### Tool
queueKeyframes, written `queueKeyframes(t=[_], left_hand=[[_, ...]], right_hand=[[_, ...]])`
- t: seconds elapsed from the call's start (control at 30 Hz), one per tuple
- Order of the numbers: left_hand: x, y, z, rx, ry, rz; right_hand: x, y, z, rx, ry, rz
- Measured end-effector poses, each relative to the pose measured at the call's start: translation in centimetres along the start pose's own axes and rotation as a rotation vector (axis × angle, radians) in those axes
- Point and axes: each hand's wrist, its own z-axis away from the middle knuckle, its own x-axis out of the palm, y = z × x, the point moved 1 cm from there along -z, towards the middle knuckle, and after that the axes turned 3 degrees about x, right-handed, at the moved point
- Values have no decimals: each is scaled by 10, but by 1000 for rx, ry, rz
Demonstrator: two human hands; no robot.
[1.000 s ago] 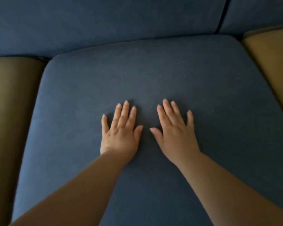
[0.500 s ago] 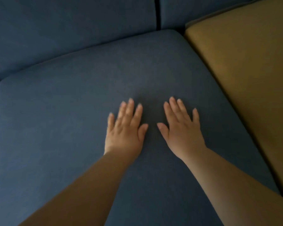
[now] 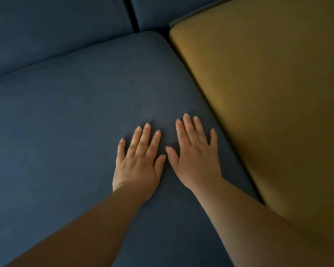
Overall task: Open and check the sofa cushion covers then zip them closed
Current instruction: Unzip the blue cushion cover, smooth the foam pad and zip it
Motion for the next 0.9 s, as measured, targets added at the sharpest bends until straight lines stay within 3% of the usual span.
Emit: queueKeyframes(t=[0.37,0.6,0.67,0.77,0.8,0.9], left_hand=[[7,1,-1,1,38,-9],[-10,-1,-3,23,-67,22],[-26,-7,-2,61,-66,175],[-34,-42,32,-54,188,198],[-29,-58,52,-142,225,136],[-8,-78,92,-221,72,105]], right_hand=[[6,1,-2,-3,45,-35],[-20,-21,-1,71,-110,-48],[-34,-43,7,34,7,-117],[-31,-67,32,-83,244,-180],[-19,-74,43,-119,222,-139],[10,-79,59,-125,28,27]])
